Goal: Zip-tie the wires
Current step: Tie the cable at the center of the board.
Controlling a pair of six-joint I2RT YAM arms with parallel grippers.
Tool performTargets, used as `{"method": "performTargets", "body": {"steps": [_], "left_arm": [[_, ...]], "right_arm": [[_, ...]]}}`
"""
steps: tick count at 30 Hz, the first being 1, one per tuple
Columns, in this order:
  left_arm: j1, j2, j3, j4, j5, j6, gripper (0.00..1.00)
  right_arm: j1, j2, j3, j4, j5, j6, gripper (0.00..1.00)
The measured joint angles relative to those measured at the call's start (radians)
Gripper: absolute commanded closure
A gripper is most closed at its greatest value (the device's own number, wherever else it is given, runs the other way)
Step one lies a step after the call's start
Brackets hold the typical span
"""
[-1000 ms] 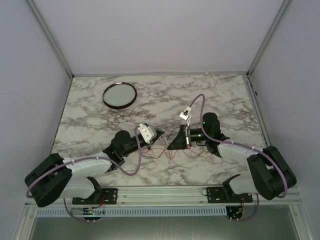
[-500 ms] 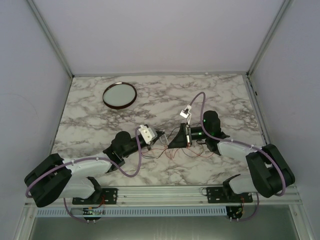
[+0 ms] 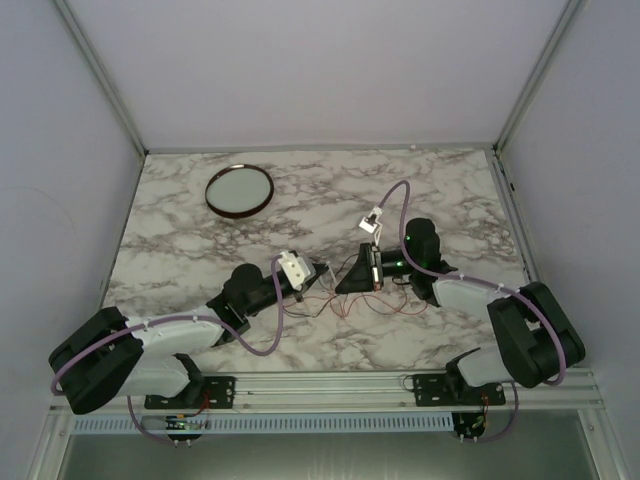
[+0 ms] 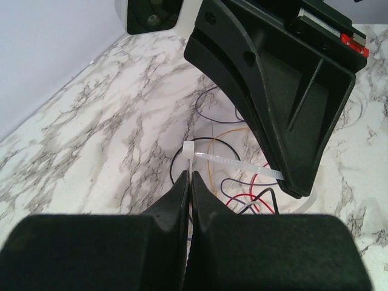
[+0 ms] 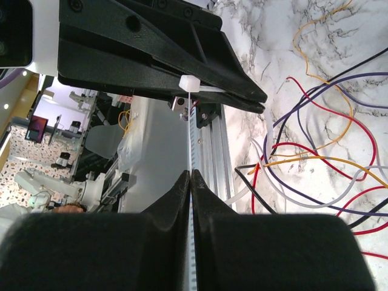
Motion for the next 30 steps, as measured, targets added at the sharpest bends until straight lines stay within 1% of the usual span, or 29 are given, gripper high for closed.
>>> {"method": "performTargets", "body": {"steps": [19,30], "left_arm": [[-0.005,-0.005,-0.007,0.000,-0.016,0.000,1.00],[-0.007,-0.006,-0.007,0.000,-0.016,0.000,1.00]], "right_arm": [[-0.011,0.012,0.000,0.012,0.000,0.006,1.00],[-0.013,0.035,0.000,0.079,-0.006,0.053,1.00]]}}
